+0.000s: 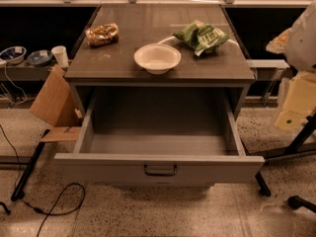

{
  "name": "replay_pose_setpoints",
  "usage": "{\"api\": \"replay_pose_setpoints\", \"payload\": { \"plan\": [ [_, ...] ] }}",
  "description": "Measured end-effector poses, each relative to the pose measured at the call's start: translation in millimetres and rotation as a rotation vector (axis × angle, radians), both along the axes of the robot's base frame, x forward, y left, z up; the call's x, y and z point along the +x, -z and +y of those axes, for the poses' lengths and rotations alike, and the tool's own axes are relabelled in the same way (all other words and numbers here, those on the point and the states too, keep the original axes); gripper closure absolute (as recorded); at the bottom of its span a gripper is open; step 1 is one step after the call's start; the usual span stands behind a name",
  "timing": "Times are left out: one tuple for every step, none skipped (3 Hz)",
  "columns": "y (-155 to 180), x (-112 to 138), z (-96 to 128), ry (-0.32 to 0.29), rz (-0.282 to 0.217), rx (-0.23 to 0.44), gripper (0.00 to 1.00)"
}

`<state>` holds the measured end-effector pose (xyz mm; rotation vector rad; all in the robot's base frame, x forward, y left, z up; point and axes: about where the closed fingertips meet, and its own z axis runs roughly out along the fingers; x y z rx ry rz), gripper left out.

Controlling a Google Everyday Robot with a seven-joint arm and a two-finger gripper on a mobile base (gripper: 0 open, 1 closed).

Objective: Close top drawer

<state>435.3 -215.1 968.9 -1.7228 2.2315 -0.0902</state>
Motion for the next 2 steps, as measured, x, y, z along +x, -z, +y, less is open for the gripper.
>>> {"api": "replay_pose_setpoints", "payload": {
  "plan": [
    [31.6,-10.1,1.2,0.016,0.024,0.017,0.00],
    [71.9,-17.6,-5.7,0.060,0.059,0.048,0.00]
  ]
}}
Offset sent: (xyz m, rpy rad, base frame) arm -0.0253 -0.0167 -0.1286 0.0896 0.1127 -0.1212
